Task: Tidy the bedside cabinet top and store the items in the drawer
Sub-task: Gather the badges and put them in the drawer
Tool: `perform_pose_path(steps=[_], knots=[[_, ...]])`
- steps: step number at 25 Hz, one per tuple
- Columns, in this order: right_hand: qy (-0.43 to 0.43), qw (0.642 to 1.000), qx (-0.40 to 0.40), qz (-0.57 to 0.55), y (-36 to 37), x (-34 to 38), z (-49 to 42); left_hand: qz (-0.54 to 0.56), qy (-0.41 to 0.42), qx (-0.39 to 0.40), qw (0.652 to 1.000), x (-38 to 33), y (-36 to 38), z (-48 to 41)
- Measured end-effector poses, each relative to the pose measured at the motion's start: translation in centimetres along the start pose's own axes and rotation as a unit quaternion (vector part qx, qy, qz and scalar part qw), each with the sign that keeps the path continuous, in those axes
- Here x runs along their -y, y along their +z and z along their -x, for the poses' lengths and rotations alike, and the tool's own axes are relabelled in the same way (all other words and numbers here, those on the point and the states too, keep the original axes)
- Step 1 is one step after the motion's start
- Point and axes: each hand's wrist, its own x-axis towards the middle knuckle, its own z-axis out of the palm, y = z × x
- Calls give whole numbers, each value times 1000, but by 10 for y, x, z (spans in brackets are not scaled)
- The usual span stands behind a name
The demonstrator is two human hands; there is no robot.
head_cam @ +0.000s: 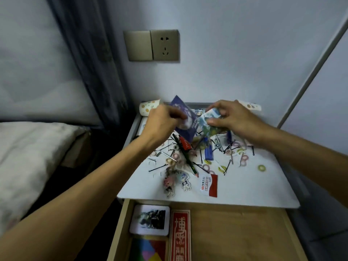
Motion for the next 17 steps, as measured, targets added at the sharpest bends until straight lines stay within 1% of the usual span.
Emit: perform_pose_path(steps=[2,5,7,8,10,13,17], knots=[[8,999,28,-23,22,12,45,22,-33,70,997,-7,-10,49],[22,996,83,0,45,15,91,96,-102,156,978,-16,-16,113],[28,995,92,2,60,9,110,109,-115,201,967,-15,-13,140],[24,996,92,5,67,5,116,111,-112,215,964,-12,-11,148],[14,995,96,-1,74,-1,126,125,-116,204,964,-8,-7,159],[32,992,83,-95,71,-13,127,166,-146,179,959,-1,-2,162],[18,993,88,-83,77,-20,118,190,-186,237,935,6,5,158]])
